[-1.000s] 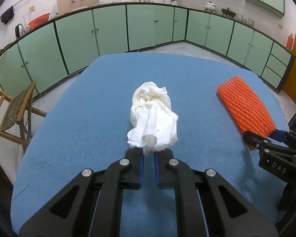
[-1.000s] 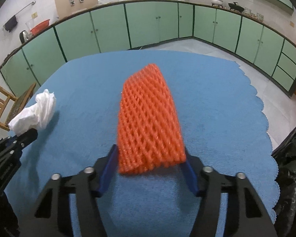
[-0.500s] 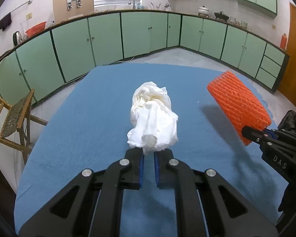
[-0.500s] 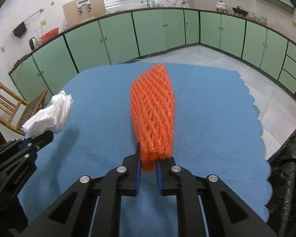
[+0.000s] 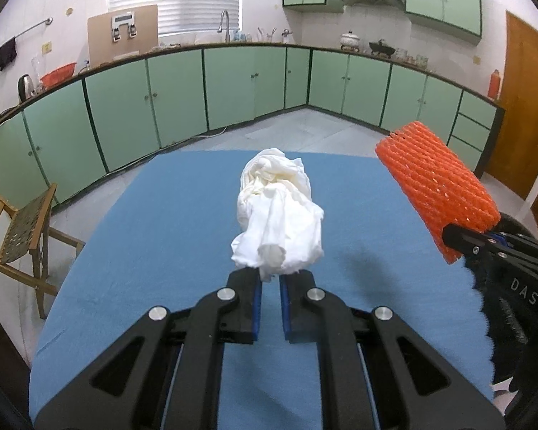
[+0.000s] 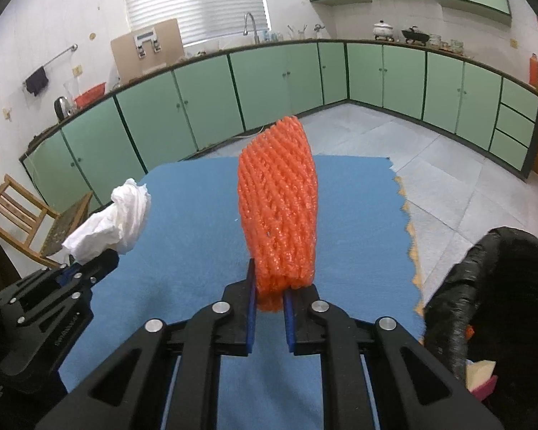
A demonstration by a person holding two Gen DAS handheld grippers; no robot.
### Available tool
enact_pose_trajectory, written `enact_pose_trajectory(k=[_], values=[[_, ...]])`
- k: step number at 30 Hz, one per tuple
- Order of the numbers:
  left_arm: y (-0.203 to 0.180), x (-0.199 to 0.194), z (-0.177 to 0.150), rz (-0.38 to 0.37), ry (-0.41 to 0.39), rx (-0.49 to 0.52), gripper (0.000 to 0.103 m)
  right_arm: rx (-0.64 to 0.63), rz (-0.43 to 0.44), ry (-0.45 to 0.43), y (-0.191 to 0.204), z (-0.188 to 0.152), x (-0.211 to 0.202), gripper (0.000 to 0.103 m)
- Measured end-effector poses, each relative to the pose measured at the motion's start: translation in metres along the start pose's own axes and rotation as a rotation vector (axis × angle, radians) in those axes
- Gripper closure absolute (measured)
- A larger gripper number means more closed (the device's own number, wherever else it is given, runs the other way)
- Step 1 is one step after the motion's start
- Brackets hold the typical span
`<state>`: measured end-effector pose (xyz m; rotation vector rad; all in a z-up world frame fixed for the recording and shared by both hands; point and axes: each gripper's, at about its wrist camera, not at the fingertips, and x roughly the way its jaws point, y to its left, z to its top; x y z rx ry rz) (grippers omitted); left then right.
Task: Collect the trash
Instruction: 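Carry the tissue and foam net over the bin with both tools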
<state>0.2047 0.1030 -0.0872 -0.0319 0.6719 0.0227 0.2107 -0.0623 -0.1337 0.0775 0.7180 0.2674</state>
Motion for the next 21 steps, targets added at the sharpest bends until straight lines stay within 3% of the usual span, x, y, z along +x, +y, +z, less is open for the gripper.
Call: enact_pose_trajectory(k=[21], values=[[-0.087, -0.053, -0.001, -0.138, -0.084, 0.085, 0.095, 0.069, -0.075, -0.123, -0.063, -0.015, -0.104, 0.090]])
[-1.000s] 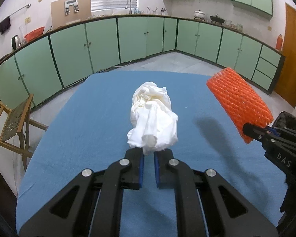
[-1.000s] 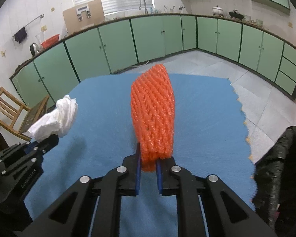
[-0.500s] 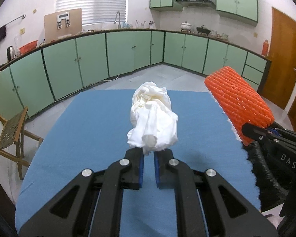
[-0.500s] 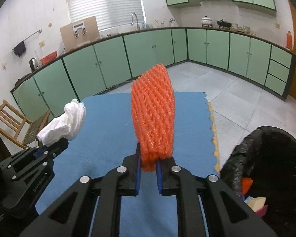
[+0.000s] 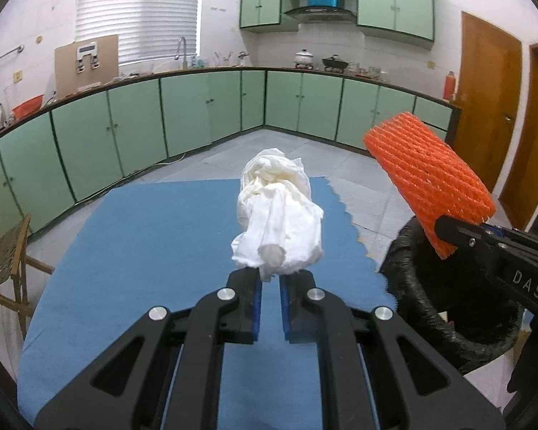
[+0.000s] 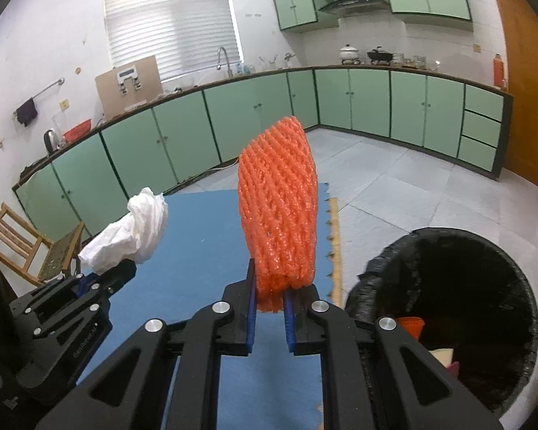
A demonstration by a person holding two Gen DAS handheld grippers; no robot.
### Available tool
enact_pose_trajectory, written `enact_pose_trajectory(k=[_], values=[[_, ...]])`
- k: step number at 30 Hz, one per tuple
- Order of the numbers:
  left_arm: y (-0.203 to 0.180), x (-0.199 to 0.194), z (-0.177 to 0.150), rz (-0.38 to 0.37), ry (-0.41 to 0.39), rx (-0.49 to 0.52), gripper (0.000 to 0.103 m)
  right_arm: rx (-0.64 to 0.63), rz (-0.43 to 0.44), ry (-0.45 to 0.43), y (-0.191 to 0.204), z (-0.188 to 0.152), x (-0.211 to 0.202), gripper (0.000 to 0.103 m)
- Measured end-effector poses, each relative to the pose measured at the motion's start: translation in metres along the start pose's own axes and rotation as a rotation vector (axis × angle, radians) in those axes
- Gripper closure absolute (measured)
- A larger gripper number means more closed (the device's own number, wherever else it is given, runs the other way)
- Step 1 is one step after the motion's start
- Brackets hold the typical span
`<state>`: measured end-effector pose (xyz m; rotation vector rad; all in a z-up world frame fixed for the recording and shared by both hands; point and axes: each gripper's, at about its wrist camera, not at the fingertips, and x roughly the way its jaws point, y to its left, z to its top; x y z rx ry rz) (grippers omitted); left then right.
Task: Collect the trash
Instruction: 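Carry the tissue and foam net over the bin with both tools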
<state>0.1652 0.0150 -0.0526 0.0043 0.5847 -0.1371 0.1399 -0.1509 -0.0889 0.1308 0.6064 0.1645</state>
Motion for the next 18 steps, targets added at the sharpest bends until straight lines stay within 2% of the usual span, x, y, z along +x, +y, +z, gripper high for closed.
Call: enact_pose_trajectory(k=[18], values=[[-0.094, 0.002, -0.001, -0.149, -0.022, 0.097, 0.095, 0.073, -0.140, -0.051, -0.077, -0.009, -0.054, 0.090]])
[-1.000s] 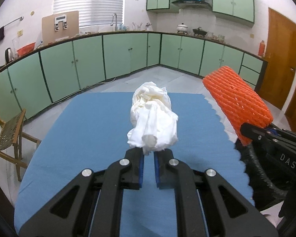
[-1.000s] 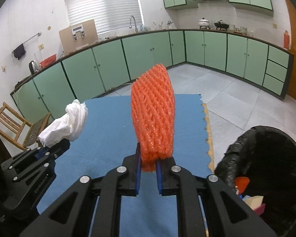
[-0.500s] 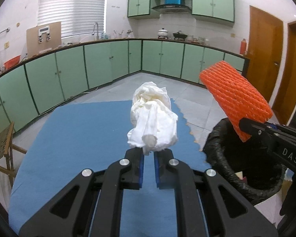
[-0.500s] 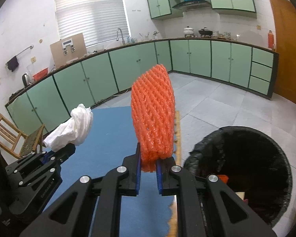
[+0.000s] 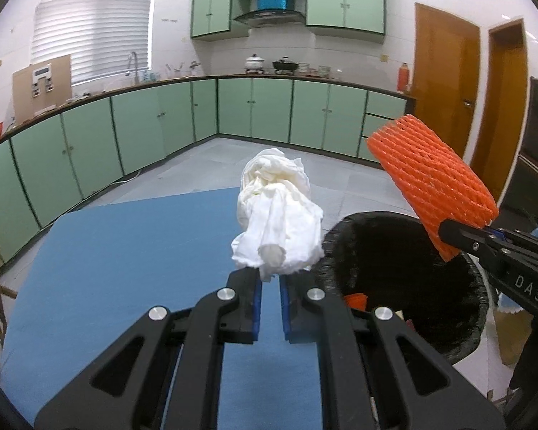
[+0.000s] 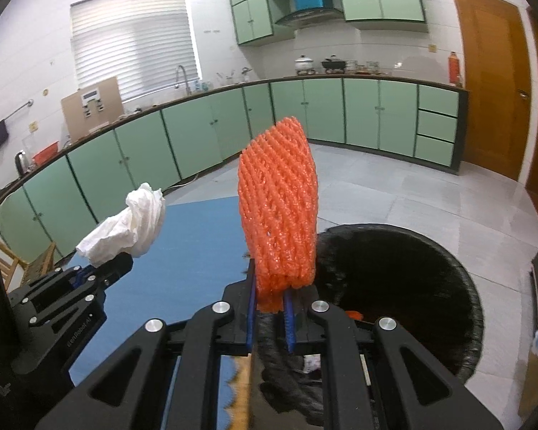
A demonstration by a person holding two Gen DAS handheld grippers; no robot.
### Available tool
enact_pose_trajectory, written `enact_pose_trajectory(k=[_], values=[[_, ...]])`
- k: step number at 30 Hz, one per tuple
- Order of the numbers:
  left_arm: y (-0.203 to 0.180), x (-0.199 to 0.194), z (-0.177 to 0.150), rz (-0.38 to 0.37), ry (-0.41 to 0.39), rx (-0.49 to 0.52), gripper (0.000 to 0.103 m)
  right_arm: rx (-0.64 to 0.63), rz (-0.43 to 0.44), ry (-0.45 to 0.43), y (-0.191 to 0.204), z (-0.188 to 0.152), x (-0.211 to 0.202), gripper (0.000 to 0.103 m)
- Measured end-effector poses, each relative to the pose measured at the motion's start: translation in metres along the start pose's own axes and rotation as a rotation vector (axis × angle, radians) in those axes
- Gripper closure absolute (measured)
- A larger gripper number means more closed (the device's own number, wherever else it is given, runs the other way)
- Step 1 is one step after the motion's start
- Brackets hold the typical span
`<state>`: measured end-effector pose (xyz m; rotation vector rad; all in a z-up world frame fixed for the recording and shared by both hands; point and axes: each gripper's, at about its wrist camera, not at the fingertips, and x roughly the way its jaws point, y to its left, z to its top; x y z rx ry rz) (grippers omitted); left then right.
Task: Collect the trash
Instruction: 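Carry the tissue and foam net over the bin with both tools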
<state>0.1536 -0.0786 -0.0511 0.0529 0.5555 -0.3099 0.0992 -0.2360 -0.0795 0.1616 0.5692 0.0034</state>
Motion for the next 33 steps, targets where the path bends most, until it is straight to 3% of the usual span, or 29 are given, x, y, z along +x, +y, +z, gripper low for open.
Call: enact_pose_trajectory(k=[17, 33], values=[[-0.090, 0.041, -0.009, -0.138, 0.027, 0.095, 0.096, 0.073, -0.128, 0.011, -0.076, -0.015, -0.013, 0.090], [-0.143, 0.100, -0.024, -0.185, 0.111, 0.154, 0.095, 0.118, -0.178, 0.082, -0.136, -0.044, 0.005, 0.090]])
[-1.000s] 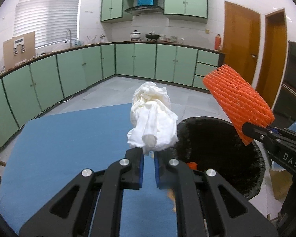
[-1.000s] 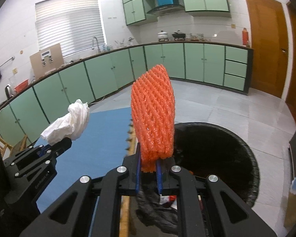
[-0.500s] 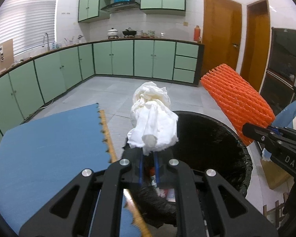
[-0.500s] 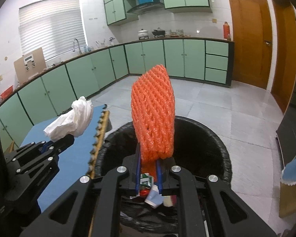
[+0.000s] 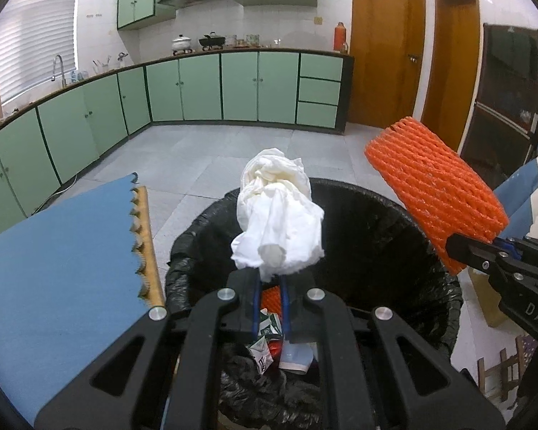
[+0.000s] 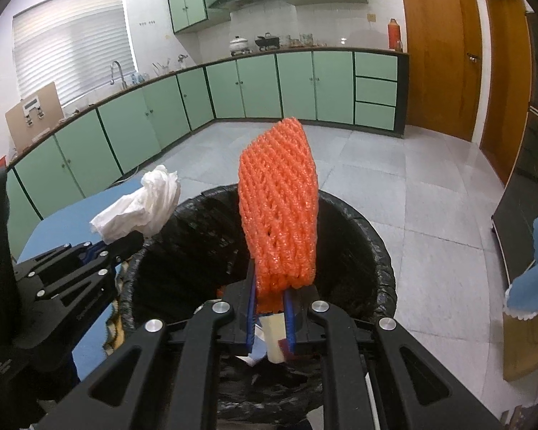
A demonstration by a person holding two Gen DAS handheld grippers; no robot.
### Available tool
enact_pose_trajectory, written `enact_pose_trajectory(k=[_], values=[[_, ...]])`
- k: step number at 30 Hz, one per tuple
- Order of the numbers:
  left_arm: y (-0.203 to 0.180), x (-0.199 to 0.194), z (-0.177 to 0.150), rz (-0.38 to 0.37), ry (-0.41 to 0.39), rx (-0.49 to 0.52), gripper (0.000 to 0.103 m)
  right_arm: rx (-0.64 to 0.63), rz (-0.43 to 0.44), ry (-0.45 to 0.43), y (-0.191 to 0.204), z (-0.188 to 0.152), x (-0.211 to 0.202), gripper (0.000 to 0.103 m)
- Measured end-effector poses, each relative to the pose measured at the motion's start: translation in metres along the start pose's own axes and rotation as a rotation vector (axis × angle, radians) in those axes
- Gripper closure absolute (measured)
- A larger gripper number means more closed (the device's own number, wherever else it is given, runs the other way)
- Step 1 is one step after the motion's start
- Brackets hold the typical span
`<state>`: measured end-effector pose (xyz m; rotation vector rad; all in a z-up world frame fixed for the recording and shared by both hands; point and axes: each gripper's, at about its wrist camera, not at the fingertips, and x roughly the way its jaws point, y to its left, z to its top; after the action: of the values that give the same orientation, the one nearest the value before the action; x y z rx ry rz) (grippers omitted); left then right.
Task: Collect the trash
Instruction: 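Carry the tissue and foam net over the bin with both tools, then open both tools to drop the tissue and foam net into the bin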
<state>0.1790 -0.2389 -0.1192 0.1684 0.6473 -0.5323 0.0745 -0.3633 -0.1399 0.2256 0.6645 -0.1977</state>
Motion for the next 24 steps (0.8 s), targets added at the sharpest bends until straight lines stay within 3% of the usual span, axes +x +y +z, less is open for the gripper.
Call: enact_pose_trajectory(k=[12, 17, 19, 20, 22, 24], values=[[-0.005, 0.035, 0.003, 0.003, 0.051, 0.009, 0.095, -0.002, -0.011, 0.064, -0.010, -0.007, 0.038, 0.088], [0.000, 0.039, 0.006, -0.023, 0.065, -0.016, 0.076, -0.007, -0.026, 0.082, -0.010, -0.007, 0.045, 0.068], [0.003, 0.035, 0.006, -0.030, 0.056, -0.027, 0.061, -0.008, -0.033, 0.077, -0.011, -0.008, 0.044, 0.053], [0.004, 0.034, 0.006, -0.029, 0.053, -0.028, 0.060, -0.009, -0.040, 0.073, -0.011, -0.008, 0.042, 0.050], [0.009, 0.030, 0.007, -0.030, 0.052, -0.033, 0.057, -0.007, -0.058, 0.068, -0.011, -0.010, 0.040, 0.026], [0.015, 0.023, 0.007, -0.022, 0.040, -0.041, 0.050, 0.007, -0.074, 0.058, -0.013, -0.012, 0.035, 0.013]])
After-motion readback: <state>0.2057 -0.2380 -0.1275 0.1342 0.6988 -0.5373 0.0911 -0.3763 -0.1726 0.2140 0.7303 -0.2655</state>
